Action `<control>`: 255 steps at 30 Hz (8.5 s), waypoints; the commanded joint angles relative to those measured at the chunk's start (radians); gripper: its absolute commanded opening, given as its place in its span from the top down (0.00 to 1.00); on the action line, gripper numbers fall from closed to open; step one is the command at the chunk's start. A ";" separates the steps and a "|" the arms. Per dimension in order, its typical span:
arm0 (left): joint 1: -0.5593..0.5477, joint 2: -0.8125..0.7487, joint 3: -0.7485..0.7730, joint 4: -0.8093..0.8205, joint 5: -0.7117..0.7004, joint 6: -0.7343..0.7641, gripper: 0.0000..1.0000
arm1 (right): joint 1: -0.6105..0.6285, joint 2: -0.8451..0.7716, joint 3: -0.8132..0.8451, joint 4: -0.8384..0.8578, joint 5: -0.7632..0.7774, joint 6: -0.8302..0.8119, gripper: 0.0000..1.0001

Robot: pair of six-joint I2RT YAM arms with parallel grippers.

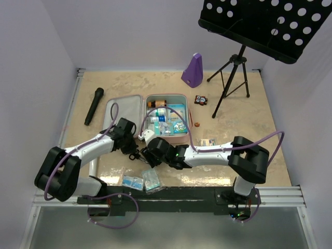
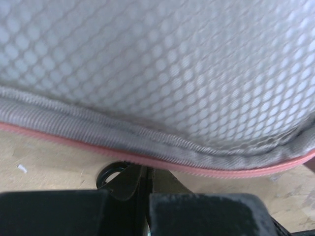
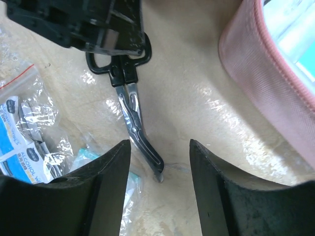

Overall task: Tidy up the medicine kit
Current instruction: Adjust the scissors at the center of the board, then pick up the scissors from the center of the board.

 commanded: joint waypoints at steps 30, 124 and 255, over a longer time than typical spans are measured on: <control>-0.003 0.002 0.038 0.079 0.011 0.041 1.00 | 0.016 0.179 0.133 0.021 0.009 -0.122 0.53; 0.235 -0.552 0.077 -0.153 -0.136 -0.054 0.06 | 0.030 0.065 0.215 0.071 -0.052 -0.045 0.34; 0.608 -0.555 0.168 -0.139 0.288 0.050 0.15 | -0.033 0.282 0.416 -0.197 0.083 -0.045 0.54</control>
